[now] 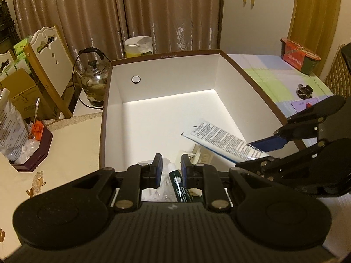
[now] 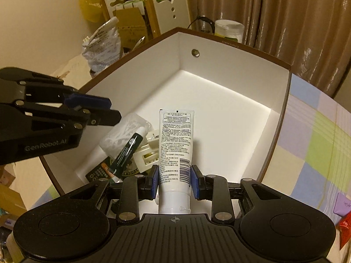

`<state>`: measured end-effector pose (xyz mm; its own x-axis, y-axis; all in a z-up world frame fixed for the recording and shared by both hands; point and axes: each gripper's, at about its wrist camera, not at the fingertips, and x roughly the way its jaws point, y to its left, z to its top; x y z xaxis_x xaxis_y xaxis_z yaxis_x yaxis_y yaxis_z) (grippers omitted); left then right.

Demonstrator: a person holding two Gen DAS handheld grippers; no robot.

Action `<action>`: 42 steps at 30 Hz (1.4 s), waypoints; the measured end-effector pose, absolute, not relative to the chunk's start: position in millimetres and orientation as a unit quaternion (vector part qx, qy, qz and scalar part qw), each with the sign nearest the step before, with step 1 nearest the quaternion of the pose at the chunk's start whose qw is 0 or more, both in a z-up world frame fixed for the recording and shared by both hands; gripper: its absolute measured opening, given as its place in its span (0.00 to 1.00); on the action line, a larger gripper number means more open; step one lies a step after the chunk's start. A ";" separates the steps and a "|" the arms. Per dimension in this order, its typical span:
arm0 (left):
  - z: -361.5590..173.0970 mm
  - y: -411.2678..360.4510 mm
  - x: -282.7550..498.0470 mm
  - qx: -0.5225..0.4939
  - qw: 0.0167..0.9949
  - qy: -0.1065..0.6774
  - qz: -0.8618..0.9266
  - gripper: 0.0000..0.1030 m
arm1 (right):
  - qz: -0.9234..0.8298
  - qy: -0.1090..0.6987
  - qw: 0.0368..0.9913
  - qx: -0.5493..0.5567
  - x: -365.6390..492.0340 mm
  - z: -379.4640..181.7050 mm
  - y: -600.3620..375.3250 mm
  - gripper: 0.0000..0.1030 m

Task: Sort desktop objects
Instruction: 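Open both grippers to drop the two tubes into the box, then move both grippers back over the remaining table items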

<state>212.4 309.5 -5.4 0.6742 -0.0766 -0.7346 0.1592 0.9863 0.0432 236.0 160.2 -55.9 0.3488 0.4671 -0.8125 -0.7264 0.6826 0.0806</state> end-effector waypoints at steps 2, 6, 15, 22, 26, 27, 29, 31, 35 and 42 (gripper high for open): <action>-4.0 310.0 210.6 0.050 0.914 0.397 -0.064 0.16 | 0.369 0.436 0.807 -0.152 236.0 -57.8 162.3 0.28; -1.6 311.0 207.2 0.048 0.915 0.395 -0.062 0.16 | 0.368 0.440 0.805 -0.153 237.6 -61.2 165.6 0.28; 1.6 316.4 199.5 0.044 0.917 0.393 -0.053 0.16 | 0.364 0.439 0.805 -0.161 238.5 -65.9 170.0 0.35; 3.4 319.6 194.2 0.041 0.918 0.391 -0.049 0.16 | 0.375 0.421 0.811 -0.156 233.0 -58.0 172.6 0.55; 4.2 320.9 190.8 0.041 0.918 0.390 -0.048 0.16 | 0.373 0.417 0.814 -0.158 233.0 -54.9 170.2 0.55; 4.1 321.2 190.1 0.041 0.918 0.391 -0.048 0.16 | 0.372 0.416 0.815 -0.158 232.8 -54.0 169.5 0.55; 4.4 321.5 188.8 0.041 0.918 0.391 -0.048 0.16 | 0.371 0.413 0.817 -0.158 231.5 -51.5 168.4 0.55; 4.9 322.0 187.5 0.040 0.918 0.390 -0.049 0.16 | 0.370 0.410 0.819 -0.158 229.7 -48.4 167.3 0.55; 7.1 321.7 184.4 0.038 0.919 0.388 -0.051 0.16 | 0.369 0.402 0.823 -0.155 225.2 -40.2 164.0 0.55; 11.8 319.4 176.8 0.039 0.921 0.384 -0.055 0.17 | 0.363 0.390 0.834 -0.143 216.1 -24.8 153.8 0.55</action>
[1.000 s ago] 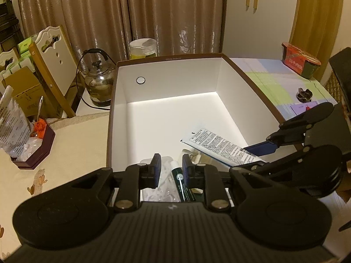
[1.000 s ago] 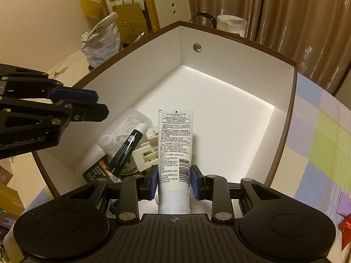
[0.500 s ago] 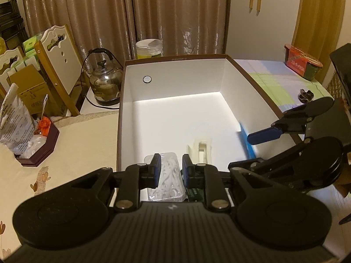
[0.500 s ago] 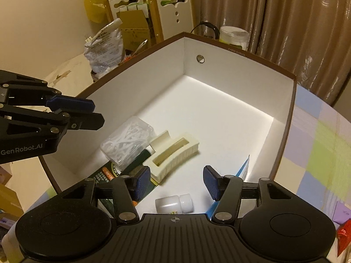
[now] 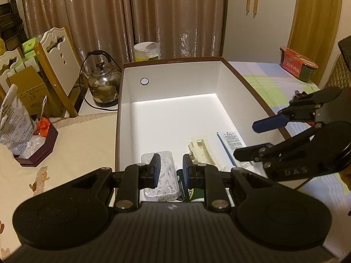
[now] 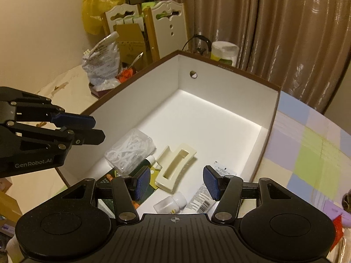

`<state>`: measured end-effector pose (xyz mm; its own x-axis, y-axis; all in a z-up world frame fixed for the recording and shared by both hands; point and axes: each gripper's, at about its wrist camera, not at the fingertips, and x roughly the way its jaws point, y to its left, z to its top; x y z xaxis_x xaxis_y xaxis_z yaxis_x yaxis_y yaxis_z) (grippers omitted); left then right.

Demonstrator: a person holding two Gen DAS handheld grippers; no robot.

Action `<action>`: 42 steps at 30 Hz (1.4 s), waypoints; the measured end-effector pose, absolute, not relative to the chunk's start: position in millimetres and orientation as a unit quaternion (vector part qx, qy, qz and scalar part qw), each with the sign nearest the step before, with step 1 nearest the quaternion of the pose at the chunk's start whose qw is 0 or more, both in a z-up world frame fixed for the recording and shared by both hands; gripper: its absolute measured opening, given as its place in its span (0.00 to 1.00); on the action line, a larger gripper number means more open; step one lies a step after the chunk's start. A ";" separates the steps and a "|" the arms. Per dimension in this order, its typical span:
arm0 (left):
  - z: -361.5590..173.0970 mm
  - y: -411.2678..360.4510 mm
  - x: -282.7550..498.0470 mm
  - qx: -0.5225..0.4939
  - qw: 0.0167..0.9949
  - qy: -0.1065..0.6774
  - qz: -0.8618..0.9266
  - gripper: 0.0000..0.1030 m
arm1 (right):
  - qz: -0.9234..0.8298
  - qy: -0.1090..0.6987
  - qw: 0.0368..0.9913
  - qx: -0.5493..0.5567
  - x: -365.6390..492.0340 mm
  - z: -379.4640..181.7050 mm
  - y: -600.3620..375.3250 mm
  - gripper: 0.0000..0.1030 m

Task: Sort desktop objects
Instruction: 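Move both grippers back over the remaining table items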

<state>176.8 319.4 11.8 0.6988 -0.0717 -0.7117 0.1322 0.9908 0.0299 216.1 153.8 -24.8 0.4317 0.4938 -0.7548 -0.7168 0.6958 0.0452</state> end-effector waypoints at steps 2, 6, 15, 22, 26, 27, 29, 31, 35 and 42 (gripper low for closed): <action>13.2 318.4 174.1 0.040 0.921 0.383 -0.057 0.17 | 0.360 0.387 0.837 -0.139 212.7 -20.1 149.2 0.55; 16.4 315.3 168.6 0.041 0.922 0.380 -0.060 0.17 | 0.353 0.381 0.845 -0.131 205.5 -10.8 139.6 0.55; 24.1 307.2 154.3 0.043 0.924 0.372 -0.072 0.19 | 0.335 0.368 0.861 -0.111 184.1 9.4 115.6 0.55; 29.6 298.2 138.8 0.048 0.926 0.364 -0.086 0.26 | 0.301 0.370 0.874 -0.089 164.4 15.1 87.7 0.55; 31.1 291.7 128.3 0.050 0.927 0.359 -0.097 0.34 | 0.274 0.379 0.881 -0.073 149.9 13.8 67.1 0.55; 30.9 289.7 126.1 0.050 0.927 0.359 -0.100 0.37 | 0.267 0.382 0.882 -0.071 146.2 13.1 62.0 0.55; 30.1 285.6 122.0 0.051 0.926 0.357 -0.108 0.41 | 0.252 0.387 0.884 -0.067 138.7 11.6 51.4 0.55; 28.9 280.7 118.4 0.051 0.927 0.355 -0.113 0.49 | 0.238 0.392 0.886 -0.064 131.7 9.6 38.8 0.55; 27.0 265.8 109.9 0.059 0.928 0.348 -0.119 0.61 | 0.214 0.401 0.889 -0.056 124.9 5.6 11.4 0.55; 33.1 218.8 90.7 0.077 0.933 0.327 -0.130 0.86 | 0.194 0.406 0.892 -0.042 125.5 3.0 -43.8 0.55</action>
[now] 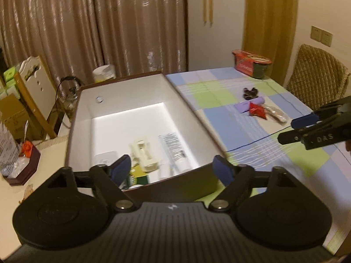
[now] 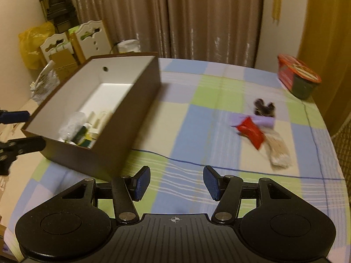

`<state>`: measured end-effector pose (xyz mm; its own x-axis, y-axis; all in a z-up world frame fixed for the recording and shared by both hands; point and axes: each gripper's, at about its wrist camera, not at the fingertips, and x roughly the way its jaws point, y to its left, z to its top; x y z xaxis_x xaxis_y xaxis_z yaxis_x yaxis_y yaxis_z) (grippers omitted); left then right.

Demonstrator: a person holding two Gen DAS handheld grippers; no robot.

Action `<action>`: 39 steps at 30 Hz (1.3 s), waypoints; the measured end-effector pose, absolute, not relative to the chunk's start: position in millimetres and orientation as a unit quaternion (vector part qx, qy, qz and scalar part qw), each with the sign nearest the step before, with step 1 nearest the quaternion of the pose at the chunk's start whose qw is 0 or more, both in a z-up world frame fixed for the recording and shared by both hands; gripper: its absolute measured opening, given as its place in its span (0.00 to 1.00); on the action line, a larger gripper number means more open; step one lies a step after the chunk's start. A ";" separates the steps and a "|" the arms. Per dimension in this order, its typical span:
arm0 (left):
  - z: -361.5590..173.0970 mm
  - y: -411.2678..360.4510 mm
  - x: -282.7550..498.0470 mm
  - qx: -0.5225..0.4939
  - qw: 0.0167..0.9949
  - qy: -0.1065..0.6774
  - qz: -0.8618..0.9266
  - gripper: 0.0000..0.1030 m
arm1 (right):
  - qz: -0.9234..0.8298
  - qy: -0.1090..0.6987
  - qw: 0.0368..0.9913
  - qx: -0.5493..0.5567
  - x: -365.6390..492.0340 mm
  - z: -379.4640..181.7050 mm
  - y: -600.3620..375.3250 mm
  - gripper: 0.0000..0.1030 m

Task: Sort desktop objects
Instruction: 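Move both grippers back over the remaining table items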

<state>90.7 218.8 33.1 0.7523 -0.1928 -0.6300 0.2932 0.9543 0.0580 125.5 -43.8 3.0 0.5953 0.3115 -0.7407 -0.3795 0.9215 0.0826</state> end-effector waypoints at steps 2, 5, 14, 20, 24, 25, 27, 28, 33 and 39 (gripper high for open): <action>35.3 199.6 86.9 0.081 0.935 0.317 -0.136 0.91 | 0.198 0.408 0.891 -0.042 127.6 0.5 -61.8 0.55; 36.6 165.5 85.3 0.079 0.938 0.309 -0.133 0.95 | 0.208 0.410 0.887 -0.045 131.6 -3.1 -90.2 0.55; 18.9 51.0 77.1 0.051 0.934 0.341 -0.094 0.99 | 0.238 0.423 0.872 -0.056 147.9 -13.0 -183.3 0.56; 11.9 8.8 73.4 0.047 0.926 0.363 -0.097 0.99 | 0.235 0.431 0.870 -0.046 153.4 -18.1 -214.6 0.70; 11.1 0.3 79.3 0.058 0.922 0.369 -0.104 0.99 | 0.221 0.432 0.874 -0.027 156.6 -19.7 -223.6 0.84; 10.9 -0.6 81.2 0.060 0.921 0.370 -0.106 0.99 | 0.218 0.432 0.875 -0.022 157.4 -20.0 -225.5 0.84; 11.0 2.3 84.2 0.061 0.920 0.372 -0.105 0.99 | 0.213 0.435 0.875 -0.020 159.7 -21.3 -227.2 0.84; 10.5 3.7 86.0 0.059 0.919 0.374 -0.106 0.99 | 0.211 0.436 0.874 -0.023 161.0 -22.2 -227.2 0.84; 3.6 6.9 99.5 0.062 0.915 0.384 -0.111 0.99 | 0.201 0.442 0.874 -0.017 170.8 -27.3 -228.2 0.84; -5.0 5.2 110.7 0.054 0.908 0.399 -0.115 0.99 | 0.198 0.454 0.868 -0.022 176.7 -36.2 -224.7 0.84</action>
<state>110.7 5.2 -5.0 0.6554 -0.1658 -0.7369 0.2513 0.9679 0.0057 176.7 -224.7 -36.2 0.5084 0.3243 -0.7977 -0.3645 0.9203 0.1419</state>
